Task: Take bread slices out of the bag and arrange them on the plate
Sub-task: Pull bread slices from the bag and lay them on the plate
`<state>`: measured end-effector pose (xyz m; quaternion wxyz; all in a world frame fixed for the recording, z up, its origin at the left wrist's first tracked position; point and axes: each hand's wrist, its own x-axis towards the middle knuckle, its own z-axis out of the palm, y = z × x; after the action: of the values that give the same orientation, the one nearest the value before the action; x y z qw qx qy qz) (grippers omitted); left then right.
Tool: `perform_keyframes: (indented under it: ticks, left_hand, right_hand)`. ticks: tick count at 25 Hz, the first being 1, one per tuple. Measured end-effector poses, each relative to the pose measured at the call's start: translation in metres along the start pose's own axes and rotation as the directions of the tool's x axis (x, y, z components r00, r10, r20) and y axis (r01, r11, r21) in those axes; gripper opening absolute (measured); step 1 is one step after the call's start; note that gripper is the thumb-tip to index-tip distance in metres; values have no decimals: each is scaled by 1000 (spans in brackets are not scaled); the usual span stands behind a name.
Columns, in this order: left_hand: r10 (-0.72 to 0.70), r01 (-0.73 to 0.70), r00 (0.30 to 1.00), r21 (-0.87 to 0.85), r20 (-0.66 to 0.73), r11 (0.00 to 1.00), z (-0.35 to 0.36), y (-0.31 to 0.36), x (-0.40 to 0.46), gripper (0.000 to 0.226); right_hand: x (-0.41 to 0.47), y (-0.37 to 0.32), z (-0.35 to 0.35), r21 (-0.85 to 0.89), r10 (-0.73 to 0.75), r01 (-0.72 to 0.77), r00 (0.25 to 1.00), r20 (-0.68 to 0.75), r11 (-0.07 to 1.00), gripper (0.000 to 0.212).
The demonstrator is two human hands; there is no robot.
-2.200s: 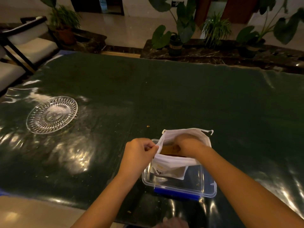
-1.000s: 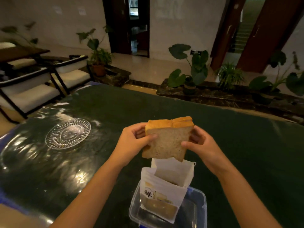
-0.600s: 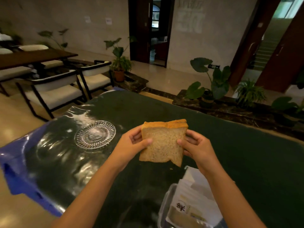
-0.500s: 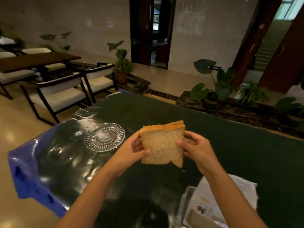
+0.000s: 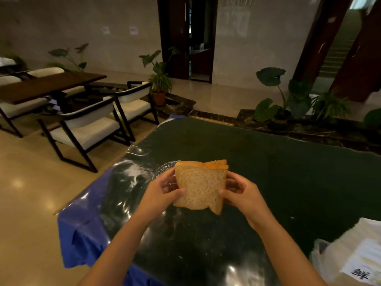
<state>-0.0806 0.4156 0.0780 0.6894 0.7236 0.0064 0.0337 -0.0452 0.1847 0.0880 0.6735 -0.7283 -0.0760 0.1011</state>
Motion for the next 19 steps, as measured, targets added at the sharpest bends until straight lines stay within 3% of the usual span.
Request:
perform_keyframes:
  ticks: [7,19]
  left_hand:
    - [-67,70,993,31,-94,997,-37,-31,69,46]
    - [-209,226,969,123,-135,966,-77,-103,214,49]
  right_hand:
    - [78,34,42,73,28,-21,995,-96,997,46]
    - [229,100,81,51,172,-165,965,-200,985,55]
